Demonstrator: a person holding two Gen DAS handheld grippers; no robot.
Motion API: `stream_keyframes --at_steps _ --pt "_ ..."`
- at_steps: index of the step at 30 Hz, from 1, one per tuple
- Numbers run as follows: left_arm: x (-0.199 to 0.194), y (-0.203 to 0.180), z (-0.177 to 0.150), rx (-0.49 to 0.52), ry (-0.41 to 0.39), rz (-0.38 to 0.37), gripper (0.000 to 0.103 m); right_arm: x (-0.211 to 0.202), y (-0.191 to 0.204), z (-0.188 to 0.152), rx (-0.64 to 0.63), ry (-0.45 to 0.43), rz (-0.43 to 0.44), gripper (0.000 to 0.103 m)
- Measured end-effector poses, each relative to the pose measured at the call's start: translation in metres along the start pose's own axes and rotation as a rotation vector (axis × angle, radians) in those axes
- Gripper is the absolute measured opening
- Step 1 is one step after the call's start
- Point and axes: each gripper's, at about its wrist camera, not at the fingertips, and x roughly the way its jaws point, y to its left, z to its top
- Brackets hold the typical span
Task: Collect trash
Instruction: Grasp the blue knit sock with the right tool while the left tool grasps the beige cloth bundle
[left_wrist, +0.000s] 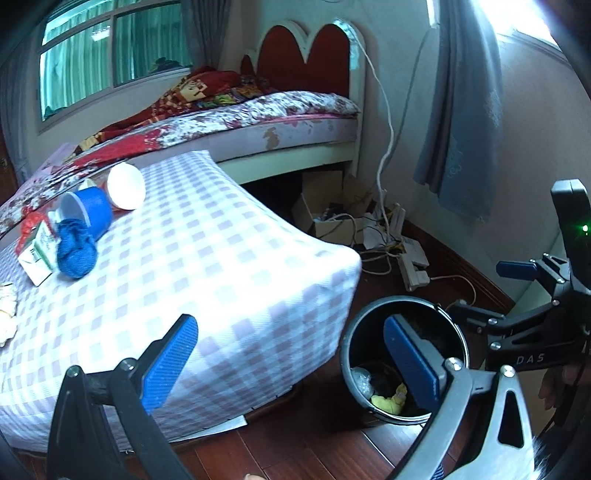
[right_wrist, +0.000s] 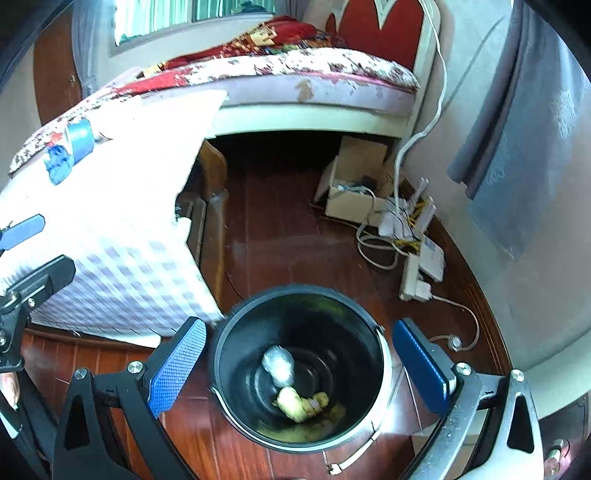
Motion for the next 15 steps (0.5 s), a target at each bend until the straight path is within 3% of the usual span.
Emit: stream_keyframes --at_steps 15 --pt "-0.051 0.117 -0.009 -0.183 -0.098 0.215 0.102 -0.003 0.125 0.066 -0.137 -0.121 0.187 0.102"
